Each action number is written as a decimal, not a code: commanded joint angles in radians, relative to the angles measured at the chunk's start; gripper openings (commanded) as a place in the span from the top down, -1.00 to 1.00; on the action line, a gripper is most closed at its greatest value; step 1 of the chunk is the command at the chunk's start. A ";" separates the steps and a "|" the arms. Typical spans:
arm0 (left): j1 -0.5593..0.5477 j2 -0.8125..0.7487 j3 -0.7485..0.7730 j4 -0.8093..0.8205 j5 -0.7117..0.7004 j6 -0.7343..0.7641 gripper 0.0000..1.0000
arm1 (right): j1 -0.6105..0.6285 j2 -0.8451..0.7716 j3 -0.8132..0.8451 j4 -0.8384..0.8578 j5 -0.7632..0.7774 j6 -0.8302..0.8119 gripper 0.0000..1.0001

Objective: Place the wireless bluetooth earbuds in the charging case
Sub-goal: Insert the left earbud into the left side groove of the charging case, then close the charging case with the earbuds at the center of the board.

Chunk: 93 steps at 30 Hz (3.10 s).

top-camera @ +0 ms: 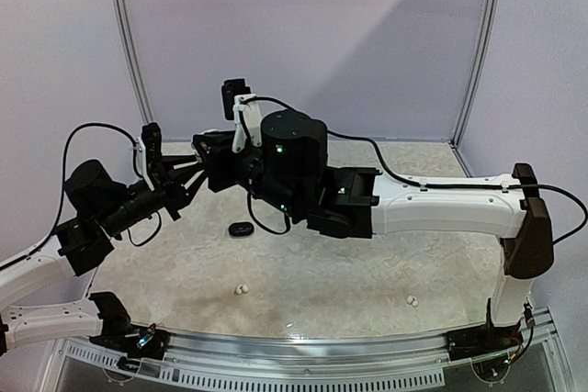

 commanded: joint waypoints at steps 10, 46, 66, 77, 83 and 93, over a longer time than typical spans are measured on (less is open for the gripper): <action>-0.015 -0.011 0.012 0.068 -0.008 0.011 1.00 | 0.006 0.031 -0.026 -0.097 0.027 0.000 0.55; -0.014 -0.006 0.022 -0.085 0.050 -0.135 1.00 | 0.005 0.007 0.082 -0.277 0.079 -0.041 0.05; -0.004 0.015 0.020 -0.305 0.257 0.347 1.00 | 0.005 -0.200 0.128 -0.522 0.006 -0.037 -0.06; -0.019 -0.012 0.004 -0.432 0.078 1.503 1.00 | 0.005 -0.095 0.152 -0.718 0.172 0.104 -0.08; -0.037 -0.026 -0.066 -0.293 0.028 1.697 1.00 | 0.004 -0.038 0.146 -0.703 0.115 0.120 -0.08; -0.043 -0.031 -0.038 -0.276 -0.025 1.603 1.00 | 0.004 0.055 0.128 -0.784 0.064 0.193 -0.05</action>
